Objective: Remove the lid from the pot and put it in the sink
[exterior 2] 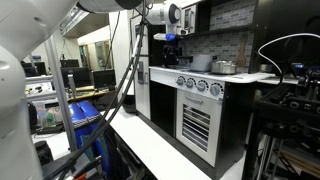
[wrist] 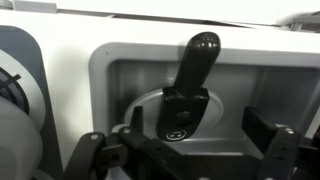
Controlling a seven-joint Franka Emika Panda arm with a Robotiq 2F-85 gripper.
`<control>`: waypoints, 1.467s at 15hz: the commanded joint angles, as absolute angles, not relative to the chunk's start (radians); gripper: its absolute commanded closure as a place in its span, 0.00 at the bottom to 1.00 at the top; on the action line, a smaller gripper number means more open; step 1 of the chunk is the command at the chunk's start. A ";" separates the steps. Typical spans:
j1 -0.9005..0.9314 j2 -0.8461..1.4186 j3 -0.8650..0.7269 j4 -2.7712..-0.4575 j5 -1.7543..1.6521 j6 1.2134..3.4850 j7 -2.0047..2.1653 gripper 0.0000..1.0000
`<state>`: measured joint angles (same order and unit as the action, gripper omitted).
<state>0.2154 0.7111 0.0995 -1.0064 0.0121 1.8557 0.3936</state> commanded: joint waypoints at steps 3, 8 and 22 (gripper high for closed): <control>0.225 0.654 0.093 -1.018 -0.006 1.819 0.402 0.00; 0.239 0.597 0.092 -1.052 -0.024 1.832 0.408 0.00; 0.259 0.282 0.096 -1.414 -0.054 1.928 0.530 0.00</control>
